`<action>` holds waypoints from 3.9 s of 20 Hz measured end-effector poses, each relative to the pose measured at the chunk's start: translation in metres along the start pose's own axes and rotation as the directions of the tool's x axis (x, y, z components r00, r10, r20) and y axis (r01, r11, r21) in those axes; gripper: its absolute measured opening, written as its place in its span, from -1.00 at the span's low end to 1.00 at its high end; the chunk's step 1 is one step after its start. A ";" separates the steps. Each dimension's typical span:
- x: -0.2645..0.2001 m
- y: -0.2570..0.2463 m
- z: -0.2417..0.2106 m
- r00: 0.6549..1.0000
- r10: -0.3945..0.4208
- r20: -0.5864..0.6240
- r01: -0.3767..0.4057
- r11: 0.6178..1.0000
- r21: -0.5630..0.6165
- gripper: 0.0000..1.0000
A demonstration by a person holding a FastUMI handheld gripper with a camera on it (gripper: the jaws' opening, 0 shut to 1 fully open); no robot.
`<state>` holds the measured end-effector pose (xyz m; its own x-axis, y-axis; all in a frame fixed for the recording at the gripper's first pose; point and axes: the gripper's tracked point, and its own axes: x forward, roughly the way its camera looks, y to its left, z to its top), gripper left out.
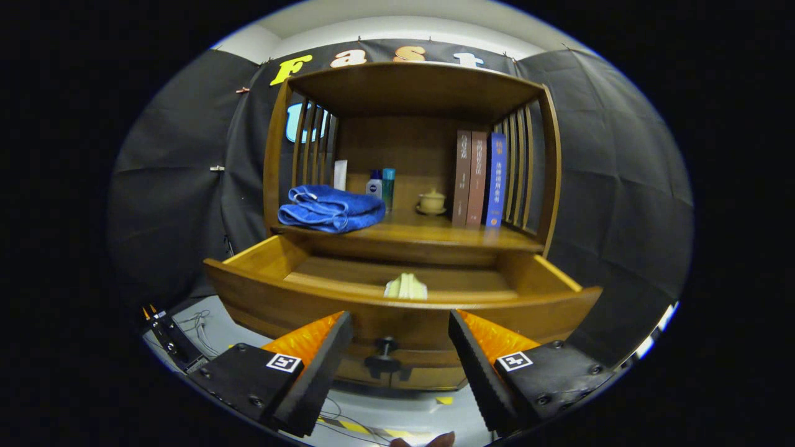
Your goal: Pull open the drawer, take out the items inside it, and place them on the countertop above the cabinet.
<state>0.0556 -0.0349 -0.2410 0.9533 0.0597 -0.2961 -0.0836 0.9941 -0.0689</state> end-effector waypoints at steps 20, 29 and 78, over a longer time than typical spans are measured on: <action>0.126 -0.017 0.020 0.891 0.074 -0.448 -0.063 0.997 0.040 0.98; 0.144 -0.016 -0.012 0.822 0.073 -0.565 -0.034 0.996 0.079 0.98; 0.246 -0.033 0.074 0.735 0.098 -0.671 0.032 0.984 0.178 -0.60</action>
<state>0.3148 -0.0460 -0.2409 0.4980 0.0804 -0.8635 -0.0005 0.9957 0.0924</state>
